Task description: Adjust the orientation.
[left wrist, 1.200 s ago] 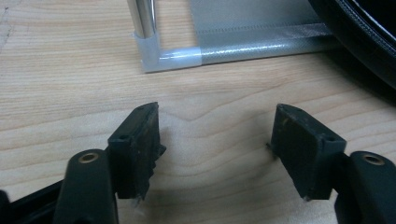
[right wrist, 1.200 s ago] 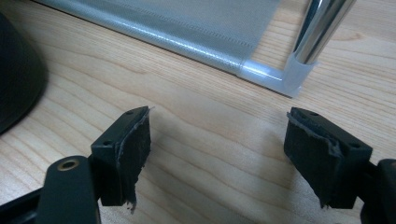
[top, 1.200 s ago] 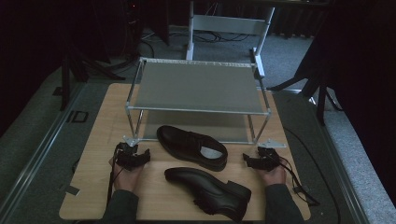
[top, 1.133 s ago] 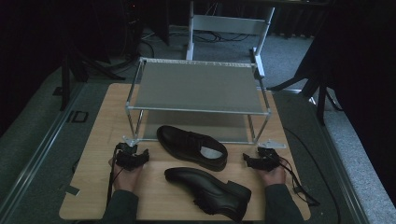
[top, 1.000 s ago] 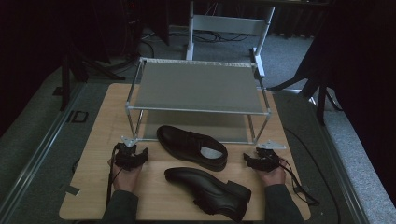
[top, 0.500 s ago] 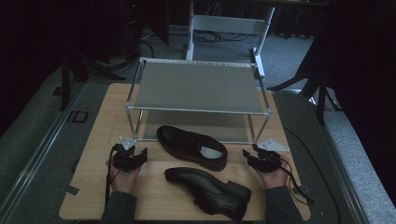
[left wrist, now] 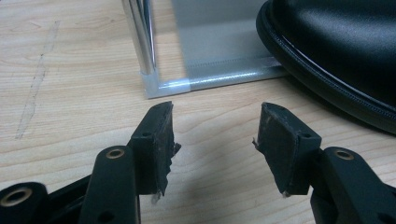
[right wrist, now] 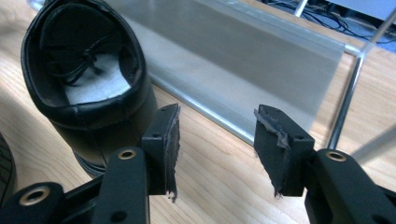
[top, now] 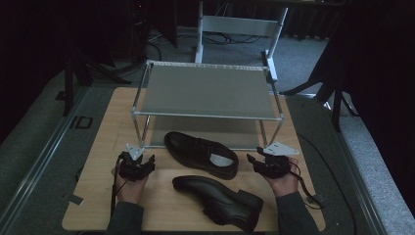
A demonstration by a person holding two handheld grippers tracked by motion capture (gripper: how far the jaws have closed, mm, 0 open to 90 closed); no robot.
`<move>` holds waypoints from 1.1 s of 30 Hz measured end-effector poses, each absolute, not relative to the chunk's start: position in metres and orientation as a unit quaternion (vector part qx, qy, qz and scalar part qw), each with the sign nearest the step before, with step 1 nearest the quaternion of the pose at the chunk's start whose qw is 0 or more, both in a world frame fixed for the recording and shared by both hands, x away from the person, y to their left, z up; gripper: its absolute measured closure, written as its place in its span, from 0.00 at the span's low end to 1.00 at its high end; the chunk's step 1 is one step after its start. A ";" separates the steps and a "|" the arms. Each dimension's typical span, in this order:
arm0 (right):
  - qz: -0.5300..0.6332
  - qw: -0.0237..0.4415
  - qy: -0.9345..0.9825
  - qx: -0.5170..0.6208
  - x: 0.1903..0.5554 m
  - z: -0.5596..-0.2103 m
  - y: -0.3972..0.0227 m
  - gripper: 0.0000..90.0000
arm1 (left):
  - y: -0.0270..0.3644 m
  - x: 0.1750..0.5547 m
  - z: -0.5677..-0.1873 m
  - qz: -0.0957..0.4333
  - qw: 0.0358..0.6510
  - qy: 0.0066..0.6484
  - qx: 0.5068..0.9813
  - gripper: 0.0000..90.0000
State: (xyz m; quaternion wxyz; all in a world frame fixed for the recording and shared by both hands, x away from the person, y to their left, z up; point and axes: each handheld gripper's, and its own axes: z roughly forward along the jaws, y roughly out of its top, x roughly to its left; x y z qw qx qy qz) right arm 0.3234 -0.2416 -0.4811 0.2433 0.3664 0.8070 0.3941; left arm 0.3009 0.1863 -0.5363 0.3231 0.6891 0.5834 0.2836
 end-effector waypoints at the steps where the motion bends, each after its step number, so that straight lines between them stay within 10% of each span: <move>1: 0.393 0.242 0.809 0.364 0.324 -0.481 -0.240 0.55 | 0.186 0.301 -0.536 0.281 0.324 0.583 0.691 0.51; 33: 0.351 0.178 0.863 0.317 0.355 -0.482 -0.176 0.64 | 0.176 0.302 -0.539 0.272 0.320 0.567 0.708 0.51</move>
